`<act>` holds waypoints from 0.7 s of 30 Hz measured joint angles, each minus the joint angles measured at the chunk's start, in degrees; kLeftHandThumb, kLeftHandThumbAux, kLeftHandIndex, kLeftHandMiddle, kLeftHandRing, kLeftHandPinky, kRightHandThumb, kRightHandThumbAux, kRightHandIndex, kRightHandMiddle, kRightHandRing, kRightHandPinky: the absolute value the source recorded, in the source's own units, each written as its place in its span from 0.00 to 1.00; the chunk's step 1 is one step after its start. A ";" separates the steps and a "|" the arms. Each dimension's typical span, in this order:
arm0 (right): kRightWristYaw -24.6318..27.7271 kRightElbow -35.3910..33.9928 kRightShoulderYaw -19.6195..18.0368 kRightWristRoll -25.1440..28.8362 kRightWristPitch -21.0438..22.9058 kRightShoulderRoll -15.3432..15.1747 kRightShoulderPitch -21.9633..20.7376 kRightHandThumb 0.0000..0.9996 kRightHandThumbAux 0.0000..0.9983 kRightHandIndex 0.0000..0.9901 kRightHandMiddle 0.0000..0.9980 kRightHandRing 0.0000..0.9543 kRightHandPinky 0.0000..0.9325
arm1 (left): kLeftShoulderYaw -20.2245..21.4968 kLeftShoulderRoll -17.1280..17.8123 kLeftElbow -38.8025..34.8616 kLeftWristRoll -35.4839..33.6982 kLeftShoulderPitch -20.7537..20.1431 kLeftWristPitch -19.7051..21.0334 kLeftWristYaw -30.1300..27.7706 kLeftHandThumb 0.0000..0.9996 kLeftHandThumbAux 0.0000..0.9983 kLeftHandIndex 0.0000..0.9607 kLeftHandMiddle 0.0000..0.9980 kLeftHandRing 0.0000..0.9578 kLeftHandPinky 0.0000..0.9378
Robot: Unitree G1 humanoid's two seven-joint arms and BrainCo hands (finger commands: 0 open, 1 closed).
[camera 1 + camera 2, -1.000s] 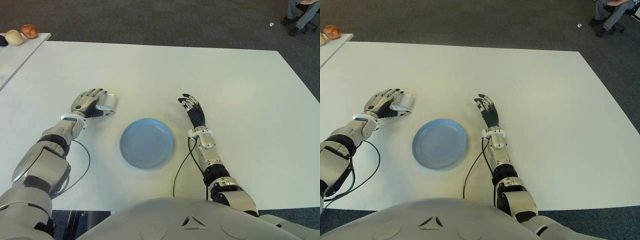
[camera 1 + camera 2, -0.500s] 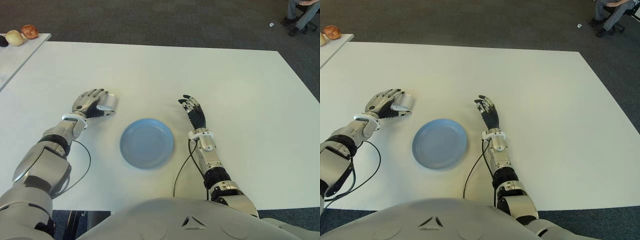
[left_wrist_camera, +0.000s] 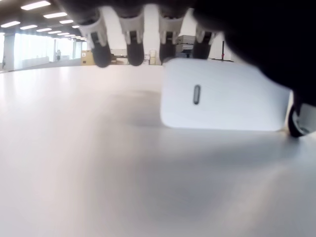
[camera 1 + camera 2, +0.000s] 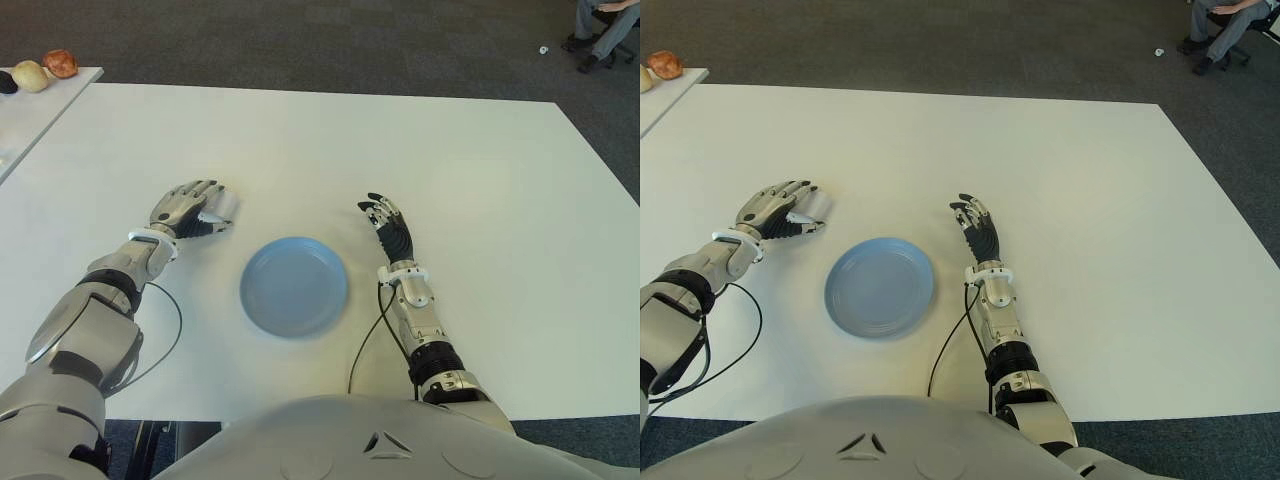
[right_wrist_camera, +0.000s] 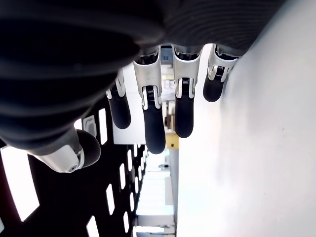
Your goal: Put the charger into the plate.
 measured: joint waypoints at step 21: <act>0.38 -2.46 0.14 0.00 1.27 0.01 1.33 0.00 0.46 0.18 0.32 0.23 0.03 | -3.06 -0.71 -0.66 0.88 -0.10 -2.03 0.03 0.16 0.40 0.00 0.01 0.02 0.07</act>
